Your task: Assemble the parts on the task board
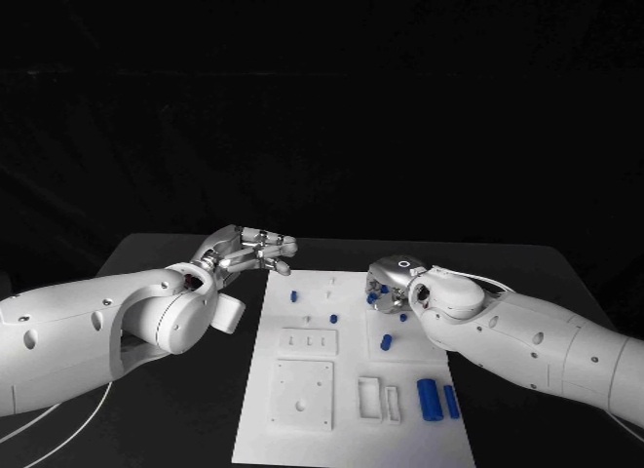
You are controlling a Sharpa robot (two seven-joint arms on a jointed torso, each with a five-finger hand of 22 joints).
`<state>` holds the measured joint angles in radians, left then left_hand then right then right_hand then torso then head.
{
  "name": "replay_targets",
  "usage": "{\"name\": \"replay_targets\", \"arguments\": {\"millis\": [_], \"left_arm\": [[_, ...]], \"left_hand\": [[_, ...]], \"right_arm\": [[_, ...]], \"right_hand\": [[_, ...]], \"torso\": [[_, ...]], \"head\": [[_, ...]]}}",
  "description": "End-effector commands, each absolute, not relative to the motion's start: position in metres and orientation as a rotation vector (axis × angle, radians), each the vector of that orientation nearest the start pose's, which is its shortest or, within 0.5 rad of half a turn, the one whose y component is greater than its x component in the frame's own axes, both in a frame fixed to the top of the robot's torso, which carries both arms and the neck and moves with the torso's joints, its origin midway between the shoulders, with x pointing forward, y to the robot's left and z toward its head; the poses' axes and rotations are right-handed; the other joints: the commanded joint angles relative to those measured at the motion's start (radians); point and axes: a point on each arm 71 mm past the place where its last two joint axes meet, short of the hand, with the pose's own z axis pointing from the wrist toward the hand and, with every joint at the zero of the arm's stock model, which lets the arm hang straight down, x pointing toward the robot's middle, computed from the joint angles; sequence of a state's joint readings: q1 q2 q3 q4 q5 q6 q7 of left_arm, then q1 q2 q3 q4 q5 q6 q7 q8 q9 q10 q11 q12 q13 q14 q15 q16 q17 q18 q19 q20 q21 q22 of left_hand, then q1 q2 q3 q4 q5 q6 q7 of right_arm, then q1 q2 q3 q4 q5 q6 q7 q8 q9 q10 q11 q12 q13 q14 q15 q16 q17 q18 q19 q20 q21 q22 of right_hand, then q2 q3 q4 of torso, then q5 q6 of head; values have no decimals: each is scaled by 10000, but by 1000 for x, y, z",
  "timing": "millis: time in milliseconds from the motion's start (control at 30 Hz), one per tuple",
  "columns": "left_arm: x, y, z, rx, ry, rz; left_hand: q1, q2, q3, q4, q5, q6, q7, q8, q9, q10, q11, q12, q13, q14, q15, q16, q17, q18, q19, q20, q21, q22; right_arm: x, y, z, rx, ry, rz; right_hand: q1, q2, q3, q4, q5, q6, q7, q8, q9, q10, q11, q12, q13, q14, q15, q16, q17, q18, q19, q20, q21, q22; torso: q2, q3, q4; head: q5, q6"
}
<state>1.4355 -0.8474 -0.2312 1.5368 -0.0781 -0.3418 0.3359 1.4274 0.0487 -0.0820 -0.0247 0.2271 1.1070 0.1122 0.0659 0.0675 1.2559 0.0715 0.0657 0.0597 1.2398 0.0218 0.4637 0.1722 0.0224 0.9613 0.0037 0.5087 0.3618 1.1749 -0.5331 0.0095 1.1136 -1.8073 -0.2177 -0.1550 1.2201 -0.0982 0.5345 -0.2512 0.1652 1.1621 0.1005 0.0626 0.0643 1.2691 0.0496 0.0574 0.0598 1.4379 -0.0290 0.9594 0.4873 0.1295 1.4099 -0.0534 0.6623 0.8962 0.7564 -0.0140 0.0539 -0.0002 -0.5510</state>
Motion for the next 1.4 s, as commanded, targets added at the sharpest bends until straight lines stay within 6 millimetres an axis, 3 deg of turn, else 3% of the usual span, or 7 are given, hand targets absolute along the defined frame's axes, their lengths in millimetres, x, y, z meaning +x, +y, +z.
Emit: {"name": "replay_targets", "arguments": {"millis": [33,233,467,1100,1400], "left_arm": [[502,209,-133,-8834,15088,-14390],[502,209,-133,-8842,15117,-14379],[503,209,-133,-8853,15132,-14351],[505,209,-133,-8847,15122,-14277],[506,206,-131,-8777,15125,-14287]], "left_hand": [[-111,23,-47,-8,-43,-76,13,3,4,-76,18,-40,0,43,15,-48,-15,41,28,8,-50,-10],[-111,23,-47,-8,-43,-76,13,3,4,-76,18,-40,0,43,15,-48,-15,41,28,8,-50,-10],[-99,34,-57,-14,-56,-76,11,2,4,-91,20,-38,1,43,17,-48,-20,43,40,9,-65,-16],[-70,38,-68,-41,-74,-71,8,3,5,-91,19,-38,1,43,14,-46,-24,45,50,7,-75,-17],[-70,38,-68,-41,-74,-71,8,3,5,-91,19,-38,1,43,14,-46,-24,45,50,7,-75,-17]], "right_arm": [[551,-154,-210,-4223,16358,3263],[551,-154,-207,-3949,15963,3278],[550,-151,-201,-3546,15286,3423],[552,-126,-182,-3111,14173,3395],[556,-109,-176,-3190,13914,3395]], "right_hand": [[40,192,167,54,-301,187,-15,12,25,142,-40,8,20,-2,-87,-16,-1,-118,15,-70,199,208],[184,334,485,14,-661,612,-108,42,52,561,-174,25,38,-17,-209,-20,20,-147,12,-177,369,545],[179,286,784,-101,-837,985,-201,11,55,933,-286,17,37,-12,-329,-66,34,-218,3,-316,555,970],[203,165,973,-82,-1012,1115,-233,10,46,1028,-316,17,34,0,-373,-94,100,-226,173,-358,87,1811],[206,148,990,-63,-995,1116,-232,11,46,1031,-316,11,33,-4,-375,-106,95,-229,256,-361,-131,2079]], "torso": [[25,1,3],[48,0,10],[53,-2,10],[105,-13,45],[128,-19,47]], "head": [[-2,26],[10,59],[26,95],[164,280],[227,302]]}}
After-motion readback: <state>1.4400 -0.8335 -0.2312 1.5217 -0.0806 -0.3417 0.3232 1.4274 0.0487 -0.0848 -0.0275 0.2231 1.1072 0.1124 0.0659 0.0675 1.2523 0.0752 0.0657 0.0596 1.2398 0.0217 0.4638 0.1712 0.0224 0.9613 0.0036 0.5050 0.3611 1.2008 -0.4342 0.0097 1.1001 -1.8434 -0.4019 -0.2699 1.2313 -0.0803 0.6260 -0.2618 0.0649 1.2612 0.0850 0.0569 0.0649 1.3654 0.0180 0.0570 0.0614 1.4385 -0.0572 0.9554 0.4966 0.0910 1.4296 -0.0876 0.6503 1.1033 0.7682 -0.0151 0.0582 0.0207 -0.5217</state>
